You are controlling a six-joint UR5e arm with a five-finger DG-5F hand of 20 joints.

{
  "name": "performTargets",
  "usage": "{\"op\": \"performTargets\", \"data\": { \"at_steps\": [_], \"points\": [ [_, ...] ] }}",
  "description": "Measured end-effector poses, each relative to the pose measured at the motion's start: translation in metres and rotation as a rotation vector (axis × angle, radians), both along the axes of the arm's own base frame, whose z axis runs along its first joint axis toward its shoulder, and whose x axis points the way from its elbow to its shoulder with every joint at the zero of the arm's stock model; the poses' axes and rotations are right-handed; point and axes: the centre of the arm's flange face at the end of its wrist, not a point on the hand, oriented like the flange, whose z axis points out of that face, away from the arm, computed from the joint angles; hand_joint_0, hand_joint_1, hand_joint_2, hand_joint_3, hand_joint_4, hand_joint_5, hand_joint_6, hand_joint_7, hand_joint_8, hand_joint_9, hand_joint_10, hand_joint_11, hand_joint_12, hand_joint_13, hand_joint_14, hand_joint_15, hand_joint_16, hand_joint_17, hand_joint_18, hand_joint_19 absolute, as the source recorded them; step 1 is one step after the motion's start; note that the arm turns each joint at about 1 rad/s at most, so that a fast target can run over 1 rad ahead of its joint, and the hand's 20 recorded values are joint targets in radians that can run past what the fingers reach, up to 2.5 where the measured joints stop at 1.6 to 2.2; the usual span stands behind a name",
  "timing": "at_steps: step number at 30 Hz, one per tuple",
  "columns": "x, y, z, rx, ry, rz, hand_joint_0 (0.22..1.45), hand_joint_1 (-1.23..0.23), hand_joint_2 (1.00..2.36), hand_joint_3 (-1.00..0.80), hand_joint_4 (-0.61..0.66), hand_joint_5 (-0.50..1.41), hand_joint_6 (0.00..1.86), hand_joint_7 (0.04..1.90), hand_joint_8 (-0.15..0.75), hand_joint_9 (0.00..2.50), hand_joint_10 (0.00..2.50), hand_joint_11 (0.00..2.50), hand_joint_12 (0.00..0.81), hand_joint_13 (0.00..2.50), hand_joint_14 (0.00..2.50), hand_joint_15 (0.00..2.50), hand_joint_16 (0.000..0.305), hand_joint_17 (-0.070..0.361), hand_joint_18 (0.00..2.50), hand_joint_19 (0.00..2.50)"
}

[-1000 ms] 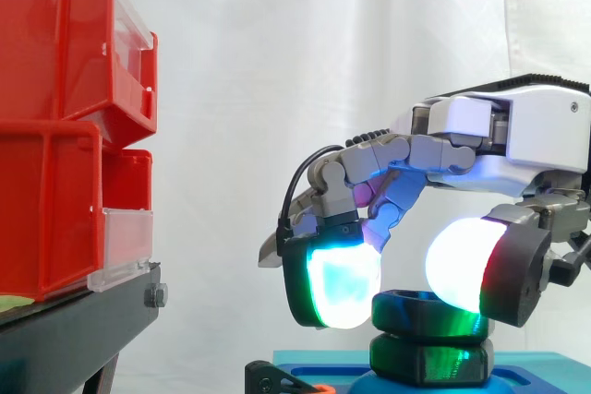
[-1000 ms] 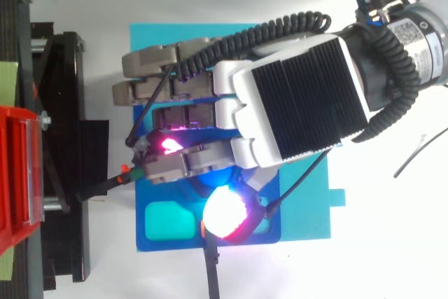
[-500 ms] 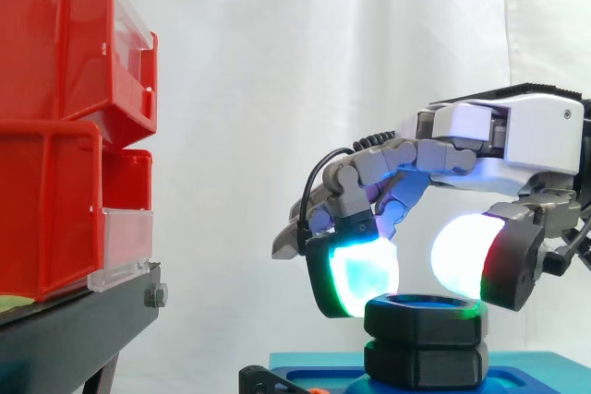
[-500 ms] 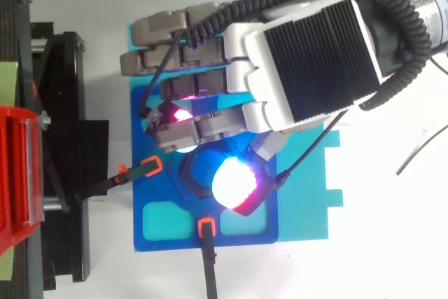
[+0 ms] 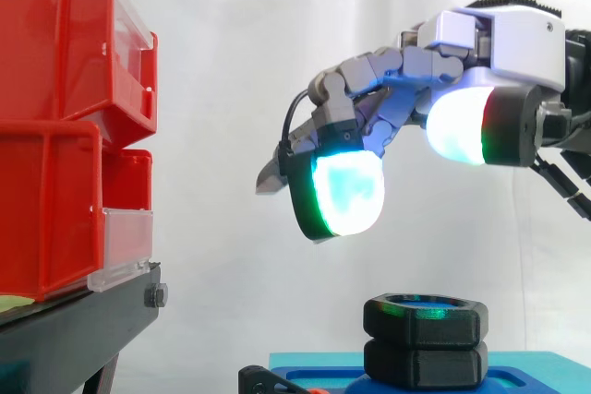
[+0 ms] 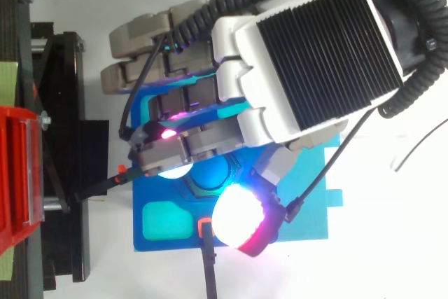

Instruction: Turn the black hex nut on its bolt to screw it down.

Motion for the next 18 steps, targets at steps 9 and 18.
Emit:
{"op": "performTargets", "data": {
  "at_steps": [9, 18],
  "points": [
    [0.003, 0.022, -0.009, 0.004, 0.017, -0.008, 0.50, -0.23, 1.00, -0.50, 0.09, 0.00, 0.51, 1.17, 0.289, 0.99, 0.01, 0.17, 0.402, 0.59, 0.01, 0.18, 0.052, 0.118, 0.38, 0.38],
    [0.005, 0.046, -0.031, 0.014, -0.020, -0.005, 0.50, -0.26, 1.00, -0.50, 0.10, -0.01, 0.51, 1.17, 0.292, 0.98, 0.01, 0.18, 0.402, 0.58, 0.01, 0.18, 0.053, 0.119, 0.37, 0.38]
  ]
}}
